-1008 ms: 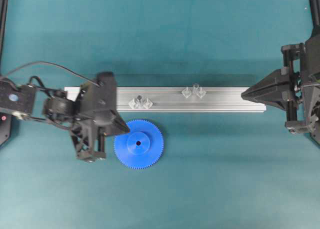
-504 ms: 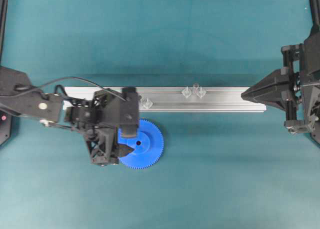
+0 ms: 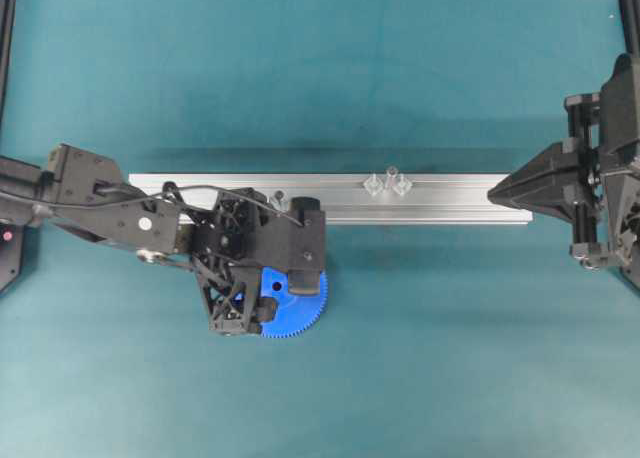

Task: Find the location of the shaft and insert the large gear.
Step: 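Lower the left gripper over the gear hub and grasp the blue gear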

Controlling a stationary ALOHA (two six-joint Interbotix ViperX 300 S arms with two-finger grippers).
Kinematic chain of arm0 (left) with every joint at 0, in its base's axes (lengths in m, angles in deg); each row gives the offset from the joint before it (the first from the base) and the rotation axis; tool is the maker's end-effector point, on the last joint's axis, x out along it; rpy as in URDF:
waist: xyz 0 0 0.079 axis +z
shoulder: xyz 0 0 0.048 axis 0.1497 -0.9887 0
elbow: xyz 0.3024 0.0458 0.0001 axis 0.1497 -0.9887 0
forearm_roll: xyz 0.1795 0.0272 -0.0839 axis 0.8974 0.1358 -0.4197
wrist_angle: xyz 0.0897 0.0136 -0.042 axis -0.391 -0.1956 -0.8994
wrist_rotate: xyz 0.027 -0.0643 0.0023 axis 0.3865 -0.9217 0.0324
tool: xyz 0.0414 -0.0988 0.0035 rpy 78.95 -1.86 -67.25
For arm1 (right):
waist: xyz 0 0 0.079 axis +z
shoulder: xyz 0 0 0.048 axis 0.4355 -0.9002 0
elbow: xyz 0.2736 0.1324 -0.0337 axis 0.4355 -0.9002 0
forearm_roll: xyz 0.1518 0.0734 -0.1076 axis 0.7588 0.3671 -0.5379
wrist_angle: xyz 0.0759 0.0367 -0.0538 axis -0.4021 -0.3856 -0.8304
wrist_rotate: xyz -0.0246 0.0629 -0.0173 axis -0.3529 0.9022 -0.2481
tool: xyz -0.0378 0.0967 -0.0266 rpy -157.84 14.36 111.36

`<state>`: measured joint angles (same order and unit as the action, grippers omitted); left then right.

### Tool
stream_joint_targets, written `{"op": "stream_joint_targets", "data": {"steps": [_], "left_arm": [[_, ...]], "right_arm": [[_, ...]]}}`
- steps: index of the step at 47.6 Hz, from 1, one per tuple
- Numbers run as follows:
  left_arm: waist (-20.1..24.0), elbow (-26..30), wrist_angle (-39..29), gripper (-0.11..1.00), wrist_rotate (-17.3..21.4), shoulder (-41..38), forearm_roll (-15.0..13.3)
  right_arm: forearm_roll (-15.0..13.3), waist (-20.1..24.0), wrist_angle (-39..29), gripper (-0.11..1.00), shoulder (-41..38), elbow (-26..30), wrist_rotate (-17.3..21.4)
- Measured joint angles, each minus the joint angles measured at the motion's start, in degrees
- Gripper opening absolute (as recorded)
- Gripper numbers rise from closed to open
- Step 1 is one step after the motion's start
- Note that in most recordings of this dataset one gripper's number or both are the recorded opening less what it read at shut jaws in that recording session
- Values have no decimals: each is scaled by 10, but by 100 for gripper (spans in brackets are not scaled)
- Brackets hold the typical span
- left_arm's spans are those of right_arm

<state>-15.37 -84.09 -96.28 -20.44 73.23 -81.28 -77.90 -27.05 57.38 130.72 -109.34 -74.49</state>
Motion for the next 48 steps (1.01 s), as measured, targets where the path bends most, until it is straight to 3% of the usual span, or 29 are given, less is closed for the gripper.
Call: {"op": "stream_joint_targets", "data": {"steps": [48], "left_arm": [[-11,33,-32,93,-23,-47,0]], "right_arm": [[-1,0,2,5,75,-34,1]]}}
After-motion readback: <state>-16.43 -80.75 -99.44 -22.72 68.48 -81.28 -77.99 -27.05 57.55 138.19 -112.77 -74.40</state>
